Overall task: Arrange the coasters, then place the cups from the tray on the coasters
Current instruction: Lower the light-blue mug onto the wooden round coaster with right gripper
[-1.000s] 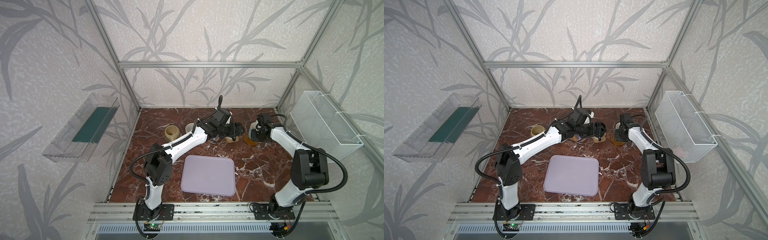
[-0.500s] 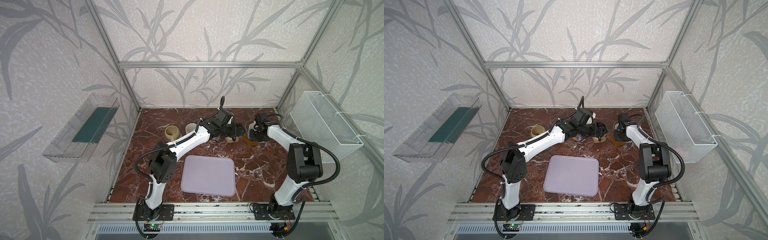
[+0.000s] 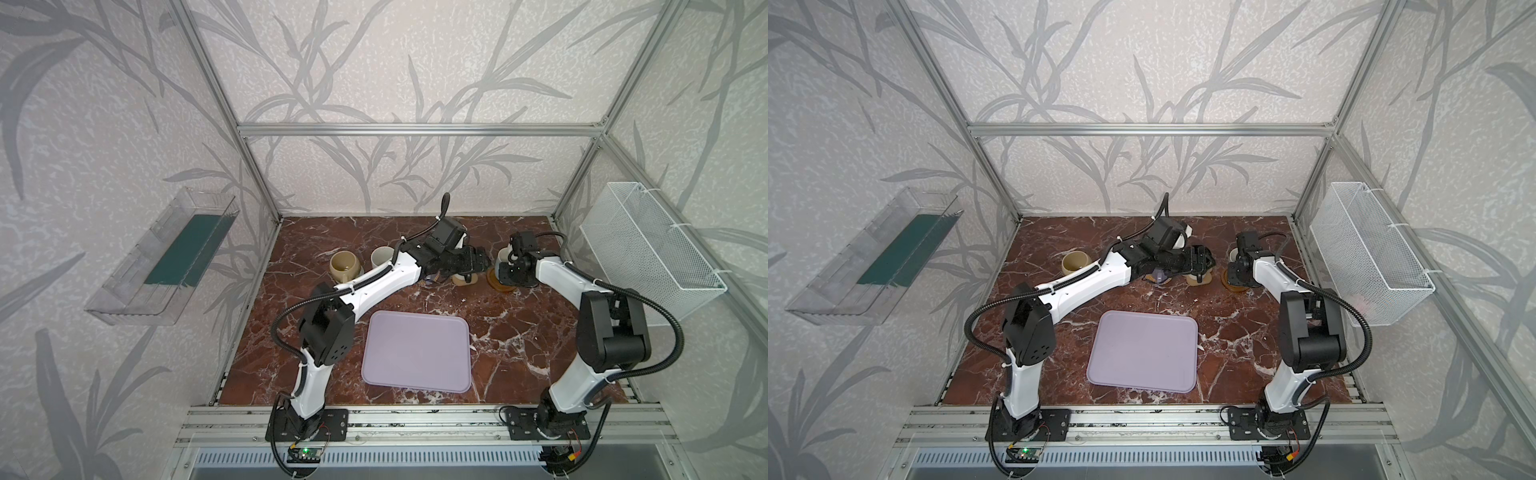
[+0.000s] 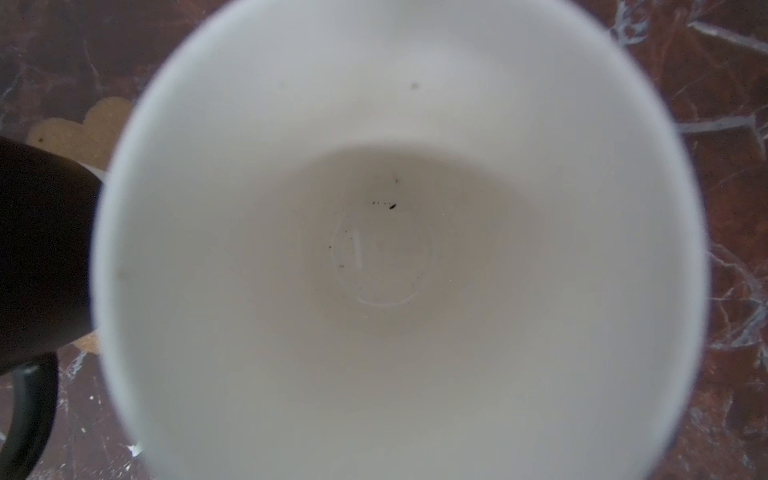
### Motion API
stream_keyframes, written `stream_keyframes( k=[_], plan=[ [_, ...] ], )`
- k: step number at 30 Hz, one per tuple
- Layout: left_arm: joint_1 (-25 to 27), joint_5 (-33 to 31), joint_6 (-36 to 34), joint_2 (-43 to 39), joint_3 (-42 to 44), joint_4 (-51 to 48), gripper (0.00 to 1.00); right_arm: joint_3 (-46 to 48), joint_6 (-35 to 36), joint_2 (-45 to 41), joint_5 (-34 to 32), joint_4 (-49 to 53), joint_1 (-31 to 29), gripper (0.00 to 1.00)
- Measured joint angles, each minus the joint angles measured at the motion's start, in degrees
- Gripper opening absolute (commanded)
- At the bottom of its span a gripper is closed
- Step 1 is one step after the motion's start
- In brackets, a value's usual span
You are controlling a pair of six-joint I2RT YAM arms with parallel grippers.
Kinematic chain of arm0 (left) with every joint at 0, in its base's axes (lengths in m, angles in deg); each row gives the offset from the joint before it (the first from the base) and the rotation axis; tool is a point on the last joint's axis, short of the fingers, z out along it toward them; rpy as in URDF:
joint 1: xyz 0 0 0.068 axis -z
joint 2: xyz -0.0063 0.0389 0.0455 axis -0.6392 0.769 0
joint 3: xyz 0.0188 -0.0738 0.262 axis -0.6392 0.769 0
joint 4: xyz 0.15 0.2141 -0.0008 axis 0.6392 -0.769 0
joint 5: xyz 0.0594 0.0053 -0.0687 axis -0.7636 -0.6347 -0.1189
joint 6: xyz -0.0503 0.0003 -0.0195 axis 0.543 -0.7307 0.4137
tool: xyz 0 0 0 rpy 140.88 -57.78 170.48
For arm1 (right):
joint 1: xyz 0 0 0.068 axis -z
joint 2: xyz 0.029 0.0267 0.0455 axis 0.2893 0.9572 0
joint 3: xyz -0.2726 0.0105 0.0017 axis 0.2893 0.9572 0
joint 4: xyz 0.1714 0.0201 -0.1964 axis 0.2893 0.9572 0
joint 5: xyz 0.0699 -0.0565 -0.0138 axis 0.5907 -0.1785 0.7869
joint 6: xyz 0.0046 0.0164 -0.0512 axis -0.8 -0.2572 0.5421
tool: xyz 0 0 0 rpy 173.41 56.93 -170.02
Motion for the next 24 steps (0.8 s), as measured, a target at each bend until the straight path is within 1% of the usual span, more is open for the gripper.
stream_keyframes(
  k=[13,16,18,24],
  plan=[
    [0.0,0.1,0.0,0.0,0.0,0.1,0.99,1.3,0.0,-1.5,0.4,0.4,-0.3,0.1],
    [0.0,0.1,0.1,0.0,0.1,0.4,0.99,1.3,0.0,-1.5,0.4,0.4,-0.4,0.17],
    [0.0,0.1,0.1,0.0,0.2,0.4,0.99,1.6,-0.2,-1.6,0.4,0.3,-0.4,0.24],
    [0.0,0.2,0.3,0.0,0.6,0.5,0.99,2.1,0.0,-1.7,0.4,0.8,-0.4,0.29]
  ],
)
